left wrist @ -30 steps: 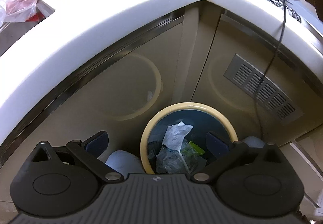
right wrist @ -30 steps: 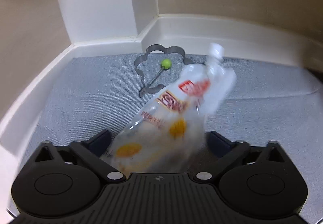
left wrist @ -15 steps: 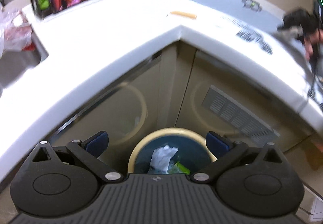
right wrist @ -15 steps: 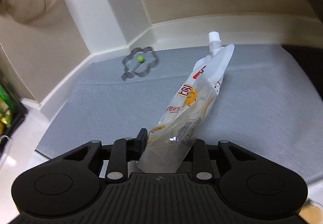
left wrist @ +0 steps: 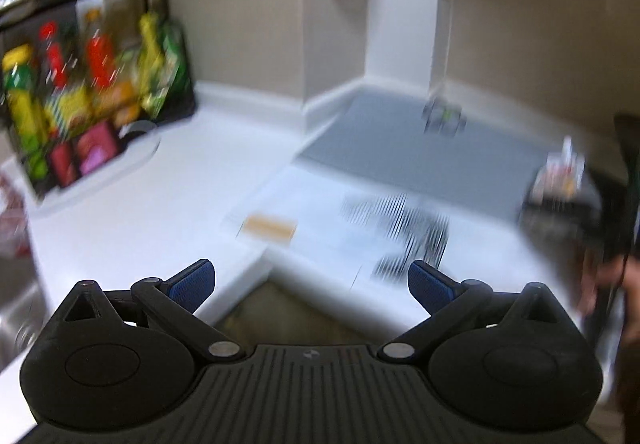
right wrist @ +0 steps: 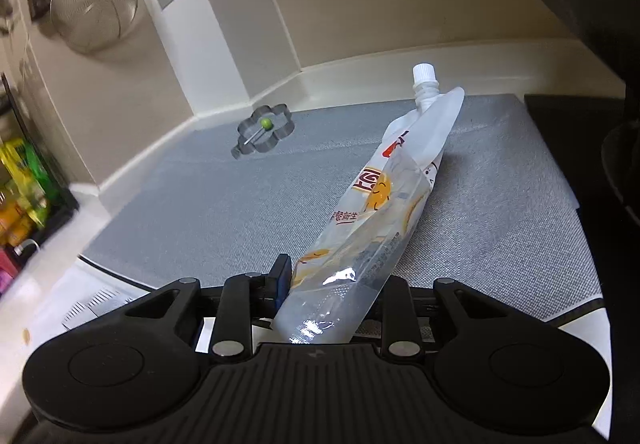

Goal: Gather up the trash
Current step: 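Grasp the flower-shaped egg ring with the left gripper while the right gripper holds the pouch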

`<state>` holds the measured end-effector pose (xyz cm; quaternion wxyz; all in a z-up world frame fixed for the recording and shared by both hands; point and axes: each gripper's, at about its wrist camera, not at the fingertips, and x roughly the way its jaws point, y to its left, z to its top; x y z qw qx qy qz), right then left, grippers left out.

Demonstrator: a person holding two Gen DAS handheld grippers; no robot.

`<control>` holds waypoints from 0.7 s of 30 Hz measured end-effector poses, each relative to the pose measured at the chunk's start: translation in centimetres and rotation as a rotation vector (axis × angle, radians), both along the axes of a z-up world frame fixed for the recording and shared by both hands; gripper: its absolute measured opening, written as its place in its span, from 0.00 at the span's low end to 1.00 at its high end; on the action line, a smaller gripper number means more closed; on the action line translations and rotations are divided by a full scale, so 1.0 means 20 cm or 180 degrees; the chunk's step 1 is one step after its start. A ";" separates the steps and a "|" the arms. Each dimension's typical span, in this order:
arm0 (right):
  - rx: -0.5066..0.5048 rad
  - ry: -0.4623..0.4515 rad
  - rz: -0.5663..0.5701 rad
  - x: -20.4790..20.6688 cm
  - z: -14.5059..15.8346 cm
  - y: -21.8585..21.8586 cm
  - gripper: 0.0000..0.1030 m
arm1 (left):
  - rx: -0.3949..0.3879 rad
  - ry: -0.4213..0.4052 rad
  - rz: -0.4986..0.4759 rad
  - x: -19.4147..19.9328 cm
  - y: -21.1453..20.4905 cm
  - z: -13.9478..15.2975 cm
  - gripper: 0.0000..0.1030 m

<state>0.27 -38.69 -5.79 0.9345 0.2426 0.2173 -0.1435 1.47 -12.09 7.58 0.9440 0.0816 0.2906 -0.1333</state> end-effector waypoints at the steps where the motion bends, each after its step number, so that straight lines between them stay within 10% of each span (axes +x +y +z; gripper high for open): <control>1: 0.0081 -0.0018 0.0001 -0.01 -0.01 -0.02 0.29 | -0.0047 -0.0065 -0.0013 0.05 -0.07 0.02 1.00; 8: 0.0100 -0.0023 -0.0053 -0.01 -0.01 -0.04 0.31 | -0.0306 -0.0180 -0.0248 0.48 -0.55 0.08 1.00; 11: 0.0080 -0.0014 -0.0045 -0.01 -0.01 -0.03 0.31 | -0.0560 0.0086 -0.0840 0.69 -0.74 0.03 1.00; 21: 0.0152 -0.0050 -0.0038 -0.01 -0.02 -0.05 0.32 | -0.0255 -0.0018 -0.0859 1.22 -1.36 -0.20 1.00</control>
